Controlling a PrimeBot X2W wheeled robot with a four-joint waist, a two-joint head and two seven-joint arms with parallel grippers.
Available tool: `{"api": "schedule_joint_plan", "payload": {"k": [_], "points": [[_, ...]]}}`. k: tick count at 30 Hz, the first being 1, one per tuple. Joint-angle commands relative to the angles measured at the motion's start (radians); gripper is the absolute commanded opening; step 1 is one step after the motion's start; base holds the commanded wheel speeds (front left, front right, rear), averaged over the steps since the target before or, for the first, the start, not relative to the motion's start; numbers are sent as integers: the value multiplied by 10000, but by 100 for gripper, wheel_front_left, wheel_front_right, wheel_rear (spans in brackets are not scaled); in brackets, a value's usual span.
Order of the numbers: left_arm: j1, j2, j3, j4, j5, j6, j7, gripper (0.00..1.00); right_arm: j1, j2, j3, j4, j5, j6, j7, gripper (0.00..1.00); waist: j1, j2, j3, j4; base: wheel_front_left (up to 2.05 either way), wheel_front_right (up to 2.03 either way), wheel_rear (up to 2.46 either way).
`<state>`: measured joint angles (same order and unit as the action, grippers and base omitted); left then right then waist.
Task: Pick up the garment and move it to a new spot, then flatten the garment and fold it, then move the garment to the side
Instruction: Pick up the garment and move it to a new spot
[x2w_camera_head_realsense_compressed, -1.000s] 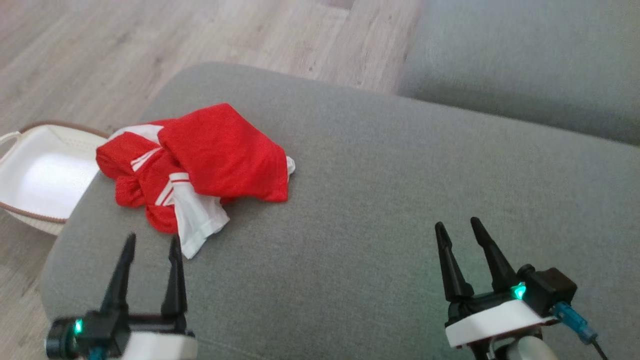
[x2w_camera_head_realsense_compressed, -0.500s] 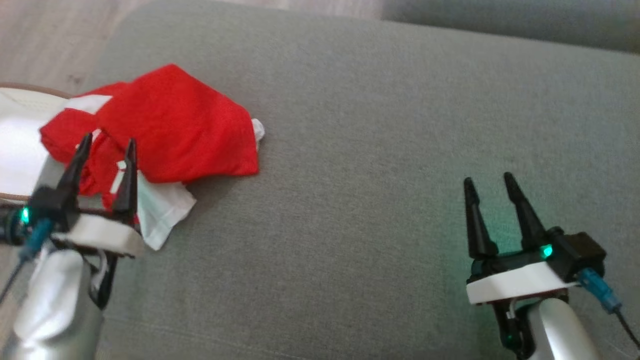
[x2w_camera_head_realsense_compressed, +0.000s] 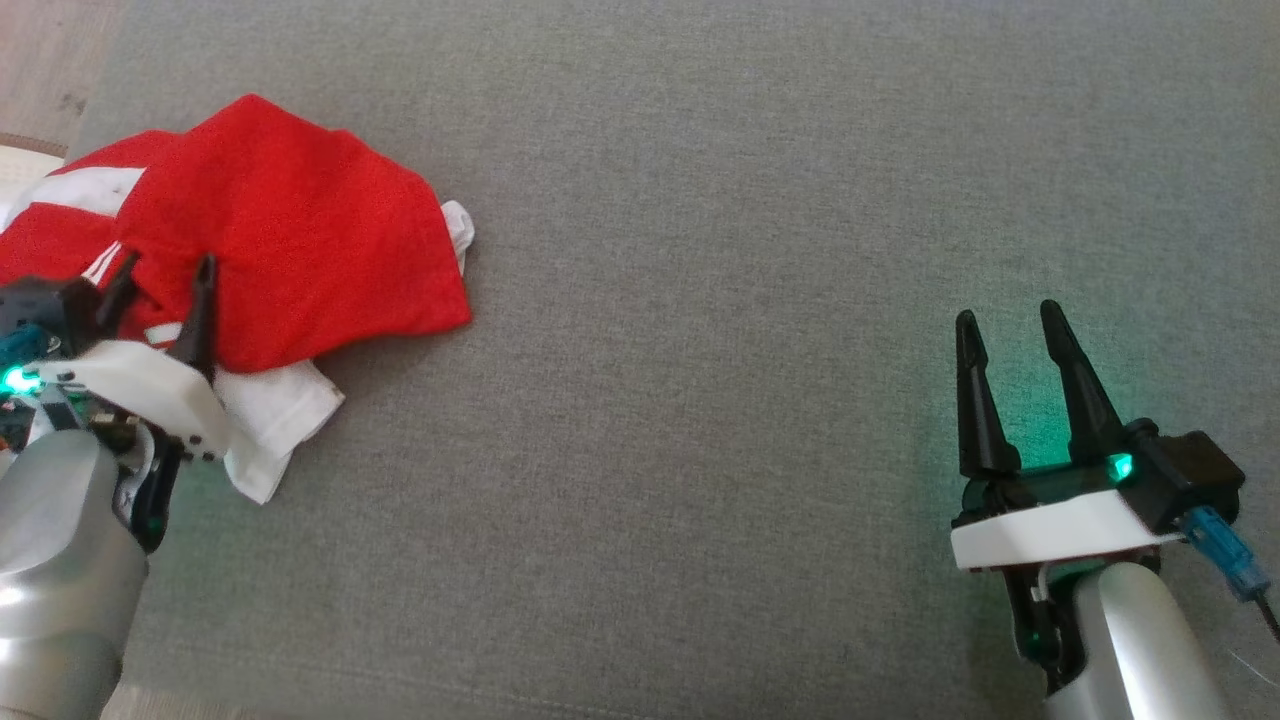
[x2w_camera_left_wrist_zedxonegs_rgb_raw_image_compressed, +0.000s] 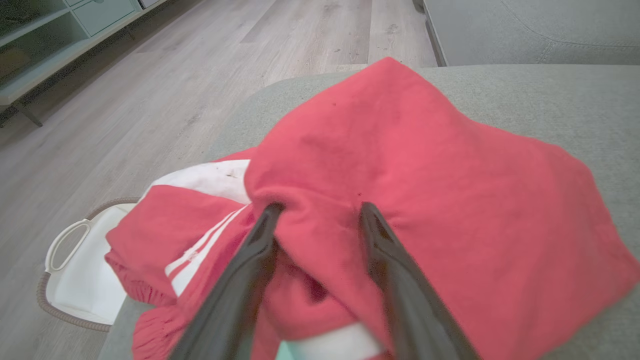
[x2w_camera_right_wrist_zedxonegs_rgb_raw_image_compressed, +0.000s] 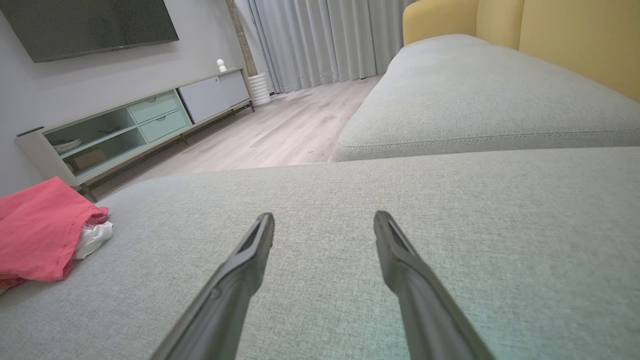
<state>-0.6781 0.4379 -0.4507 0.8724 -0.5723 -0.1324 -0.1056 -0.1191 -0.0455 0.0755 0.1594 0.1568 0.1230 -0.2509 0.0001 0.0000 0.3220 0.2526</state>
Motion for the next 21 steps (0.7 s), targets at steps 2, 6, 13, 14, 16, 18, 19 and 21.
{"api": "schedule_joint_plan", "payload": {"k": [2,6,13,14,16,18,19,21], "points": [[-516,671,36,-41,-292,18,-80,0,-158,-47,261,-330,-55,77,-109,100,-1,0,48,-37,0,0,0],[-735,774,-400,179,-717,18,-486,0,-158,-47,235,-319,-54,77,-109,100,-1,0,66,-18,0,0,0],[-1237,944,-466,203,-1006,18,-1466,0,-115,-47,350,-211,103,77,-109,100,-1,0,-311,62,0,0,0],[-1276,943,-375,66,-1014,18,-1515,0,-91,-47,343,-191,142,77,-109,100,-1,0,-399,85,0,0,0],[-1352,1027,-34,-416,-890,23,-1550,0,-20,-47,355,-148,220,77,-109,100,-1,0,-577,132,0,0,0],[-1277,1123,492,-1160,-641,99,-1555,0,48,-47,410,-106,281,77,-109,100,-1,0,-767,161,0,0,0],[-1183,1159,764,-1554,-498,130,-1557,0,79,-47,442,-82,315,77,-109,100,-1,0,-872,165,0,0,0],[-946,1200,1316,-2316,-222,209,-1558,0,130,-47,482,-52,397,77,-109,100,-1,0,-1090,160,0,0,0]]}}
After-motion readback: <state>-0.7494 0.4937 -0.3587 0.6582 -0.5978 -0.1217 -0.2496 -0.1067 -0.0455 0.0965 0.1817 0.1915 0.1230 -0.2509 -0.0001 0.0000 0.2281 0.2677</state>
